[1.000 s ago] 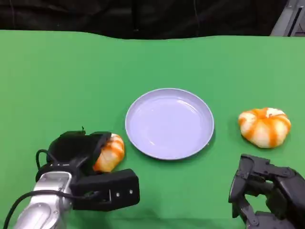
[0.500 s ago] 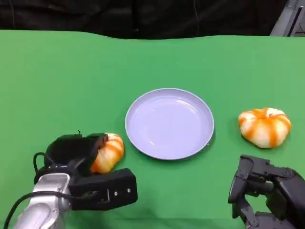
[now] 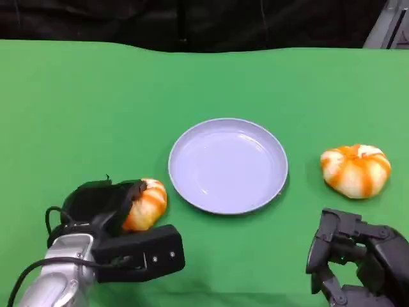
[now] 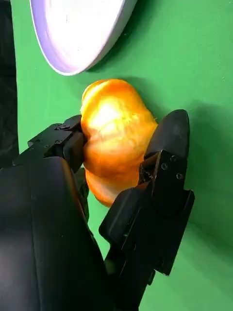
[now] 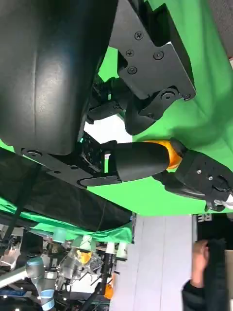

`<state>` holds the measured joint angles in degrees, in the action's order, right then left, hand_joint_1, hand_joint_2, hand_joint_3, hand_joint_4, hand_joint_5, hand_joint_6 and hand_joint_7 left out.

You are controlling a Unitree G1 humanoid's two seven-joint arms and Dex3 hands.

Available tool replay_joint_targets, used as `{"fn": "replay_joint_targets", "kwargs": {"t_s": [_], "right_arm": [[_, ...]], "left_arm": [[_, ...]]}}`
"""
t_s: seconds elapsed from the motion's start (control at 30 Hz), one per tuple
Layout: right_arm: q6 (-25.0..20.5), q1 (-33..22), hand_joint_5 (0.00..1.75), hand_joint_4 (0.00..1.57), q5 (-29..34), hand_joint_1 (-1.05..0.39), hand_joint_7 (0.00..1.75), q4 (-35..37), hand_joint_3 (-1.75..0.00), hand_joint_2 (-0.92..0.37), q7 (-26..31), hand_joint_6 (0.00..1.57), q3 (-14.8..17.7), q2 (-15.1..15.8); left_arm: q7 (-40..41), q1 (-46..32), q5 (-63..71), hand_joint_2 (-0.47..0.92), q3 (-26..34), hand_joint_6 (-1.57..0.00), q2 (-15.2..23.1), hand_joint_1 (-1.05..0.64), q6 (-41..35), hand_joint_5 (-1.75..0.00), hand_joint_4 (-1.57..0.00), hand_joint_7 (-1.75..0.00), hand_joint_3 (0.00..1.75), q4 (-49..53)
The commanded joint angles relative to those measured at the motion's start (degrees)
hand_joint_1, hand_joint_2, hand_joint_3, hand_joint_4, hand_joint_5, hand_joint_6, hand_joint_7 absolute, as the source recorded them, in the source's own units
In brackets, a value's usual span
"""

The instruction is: Grasp the bread from the table and place it into the plate.

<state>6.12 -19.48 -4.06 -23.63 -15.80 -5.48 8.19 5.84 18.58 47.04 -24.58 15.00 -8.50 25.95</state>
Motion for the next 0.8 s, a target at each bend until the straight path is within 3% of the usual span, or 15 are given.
{"fn": "replay_joint_targets", "kwargs": {"t_s": [0.03, 0.1, 0.17, 0.23, 0.27, 0.33, 0.4, 0.43, 0.47, 0.5, 0.57, 0.7, 0.8], "right_arm": [[0.2, -0.3, 1.75, 0.78, -0.3, -0.01, 1.55, -0.9, -1.11, -0.63, 0.0, 0.71, 0.1, 0.5], [-0.2, -0.4, 1.75, 0.78, 0.2, -0.01, 1.55, -1.2, -1.11, -0.63, 0.4, 0.71, 0.1, 0.5], [-0.1, -0.4, 1.75, 0.78, 0.3, -0.01, 1.55, -1.3, -1.12, -0.62, 0.4, 0.71, 0.1, 0.4], [0.0, -0.4, 1.75, 0.78, -0.1, -0.01, 1.55, -1.1, -1.12, -0.62, 0.3, 0.71, 0.1, 0.4], [0.0, -0.4, 1.75, 0.78, -0.2, -0.01, 1.55, -1.2, -1.12, -0.62, 0.2, 0.71, 0.1, 0.4], [-0.2, -0.4, 1.75, 0.78, -0.3, -0.01, 1.55, -1.2, -1.12, -0.62, 0.1, 0.71, 0.1, 0.4], [0.4, -0.4, 1.75, 0.78, 0.1, -0.01, 1.56, -1.0, -1.12, -0.62, 0.3, 0.71, 0.1, 0.4], [0.6, -0.4, 1.75, 0.78, 0.2, -0.01, 1.56, -0.9, -1.12, -0.62, 0.4, 0.71, 0.1, 0.3], [0.8, -0.4, 1.75, 0.78, 0.2, -0.01, 1.56, -0.8, -1.12, -0.62, 0.4, 0.71, 0.1, 0.3], [0.7, -0.4, 1.75, 0.78, 0.2, 0.0, 1.56, -0.8, -1.12, -0.62, 0.4, 0.71, 0.1, 0.3], [0.4, -0.5, 1.75, 0.78, 0.5, -0.01, 1.56, -1.0, -1.12, -0.62, 0.4, 0.71, 0.1, 0.4], [0.5, -0.5, 1.75, 0.78, 0.1, 0.0, 1.56, -1.1, -1.12, -0.62, 0.2, 0.7, 0.1, 0.4], [-0.3, -0.7, 1.75, 0.78, 0.3, -0.02, 1.56, -1.7, -1.12, -0.62, 0.5, 0.71, 0.0, 0.4]], "left_arm": [[0.7, 0.5, -1.2, 0.92, 0.1, -0.48, 0.7, -0.79, 1.3, -0.03, -0.39, -0.02, 0.28, 0.9], [1.6, 0.2, -3.1, 0.92, 0.9, -0.53, 0.6, -0.66, 3.9, -0.04, -0.45, -0.03, 0.32, 1.1], [4.0, 0.1, -4.7, 0.92, 1.6, -0.61, 0.4, -0.37, 6.7, -0.07, -0.56, -0.04, 0.32, 2.2], [7.8, 0.2, -5.5, 0.92, 2.2, -0.66, -0.1, -0.21, 9.0, -0.07, -0.63, -0.05, 0.28, 3.8], [9.8, 0.3, -5.9, 0.92, 2.5, -0.76, -0.5, -0.08, 10.1, -0.13, -0.8, -0.07, 0.2, 4.7], [12.1, 0.5, -6.3, 0.92, 2.8, -0.81, -0.8, -0.01, 11.5, -0.15, -0.9, -0.08, 0.15, 6.0], [16.4, 1.2, -6.0, 0.92, 2.7, -1.04, -0.7, 0.03, 14.1, -0.24, -1.11, -0.13, 0.11, 8.4], [18.2, 1.5, -5.9, 0.88, 2.6, -1.07, -0.7, 0.04, 15.1, -0.84, -0.99, -0.47, 0.21, 9.5], [20.1, 1.8, -5.7, 0.86, 2.6, -0.89, -0.7, 0.04, 16.2, -1.35, -0.84, -1.07, 0.27, 10.7], [21.5, 2.0, -5.8, 0.85, 2.5, -0.77, -0.7, 0.05, 17.2, -1.54, -0.8, -1.4, 0.3, 11.6], [23.8, 2.1, -6.4, 0.8, 2.7, -0.64, -0.8, 0.03, 19.3, -1.7, -0.75, -1.67, 0.41, 12.9], [25.3, 2.0, -7.6, 0.74, 3.3, -0.56, -0.8, 0.0, 21.6, -1.74, -0.7, -1.74, 0.55, 13.0], [26.0, 1.8, -8.0, 0.76, 4.1, -0.6, -0.9, 0.0, 22.3, -1.75, -0.73, -1.75, 0.6, 11.7]]}}
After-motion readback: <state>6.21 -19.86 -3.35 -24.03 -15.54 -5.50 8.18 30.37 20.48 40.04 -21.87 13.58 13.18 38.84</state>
